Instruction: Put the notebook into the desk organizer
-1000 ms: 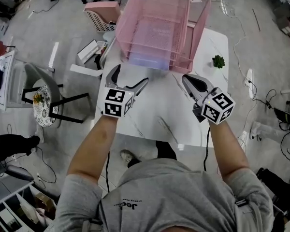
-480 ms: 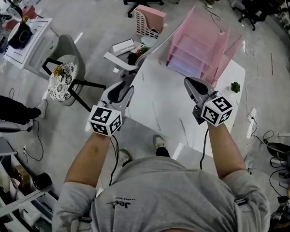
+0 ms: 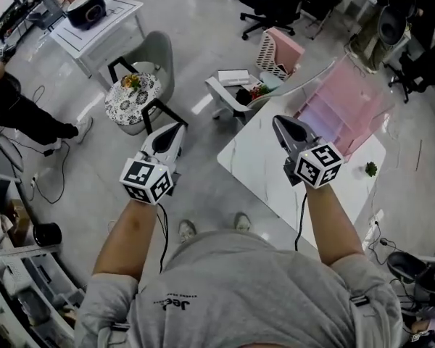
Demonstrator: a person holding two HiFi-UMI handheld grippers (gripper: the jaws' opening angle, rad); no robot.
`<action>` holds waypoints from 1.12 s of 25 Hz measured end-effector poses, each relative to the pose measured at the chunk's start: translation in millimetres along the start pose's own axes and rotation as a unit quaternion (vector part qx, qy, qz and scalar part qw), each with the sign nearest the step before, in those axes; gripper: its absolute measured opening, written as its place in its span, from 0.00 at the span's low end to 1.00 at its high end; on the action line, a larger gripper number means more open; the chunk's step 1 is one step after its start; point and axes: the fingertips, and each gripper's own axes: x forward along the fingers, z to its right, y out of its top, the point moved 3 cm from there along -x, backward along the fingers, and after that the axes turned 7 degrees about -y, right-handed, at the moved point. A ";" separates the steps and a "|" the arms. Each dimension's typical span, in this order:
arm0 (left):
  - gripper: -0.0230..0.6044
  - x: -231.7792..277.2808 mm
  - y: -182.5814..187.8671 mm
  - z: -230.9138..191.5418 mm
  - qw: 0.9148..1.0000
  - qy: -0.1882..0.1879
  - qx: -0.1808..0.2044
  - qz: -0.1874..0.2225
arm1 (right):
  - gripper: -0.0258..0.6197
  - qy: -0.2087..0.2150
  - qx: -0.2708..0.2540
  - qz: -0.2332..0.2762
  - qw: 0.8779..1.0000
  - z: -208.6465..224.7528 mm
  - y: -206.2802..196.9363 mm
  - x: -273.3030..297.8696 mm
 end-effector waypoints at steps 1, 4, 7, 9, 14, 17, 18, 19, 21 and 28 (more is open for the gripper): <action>0.13 -11.1 1.9 -5.2 1.000 0.007 -0.001 0.003 | 0.04 0.007 -0.005 -0.001 1.000 -10.2 1.6 8.2; 0.13 -40.8 5.3 -16.7 1.000 0.027 -0.002 0.009 | 0.04 0.026 -0.015 -0.002 1.000 -37.4 5.6 28.6; 0.13 -65.3 8.0 -24.6 0.999 0.040 -0.002 0.014 | 0.04 0.041 -0.019 -0.001 0.999 -60.1 9.4 42.6; 0.13 -77.3 10.7 -29.0 0.999 0.047 -0.004 0.017 | 0.04 0.047 -0.022 -0.001 0.999 -71.1 11.8 49.5; 0.13 -95.2 15.6 -36.7 0.998 0.059 -0.009 0.026 | 0.04 0.049 -0.021 -0.002 0.999 -82.9 12.8 60.2; 0.13 -100.1 17.6 -35.4 0.998 0.058 -0.012 0.029 | 0.04 0.049 -0.021 -0.004 0.999 -86.5 12.1 59.8; 0.13 -101.0 18.6 -34.2 0.998 0.056 -0.012 0.030 | 0.04 0.048 -0.020 -0.005 0.999 -87.0 12.1 59.2; 0.13 -101.5 19.6 -32.9 0.998 0.055 -0.012 0.030 | 0.04 0.048 -0.020 -0.005 0.999 -87.1 12.2 58.5; 0.13 -102.0 21.2 -30.6 0.998 0.052 -0.010 0.030 | 0.04 0.047 -0.018 -0.007 0.999 -86.4 11.8 57.4; 0.13 -102.0 25.1 -27.3 0.998 0.048 -0.007 0.030 | 0.04 0.044 -0.032 -0.011 0.998 -86.7 10.0 55.2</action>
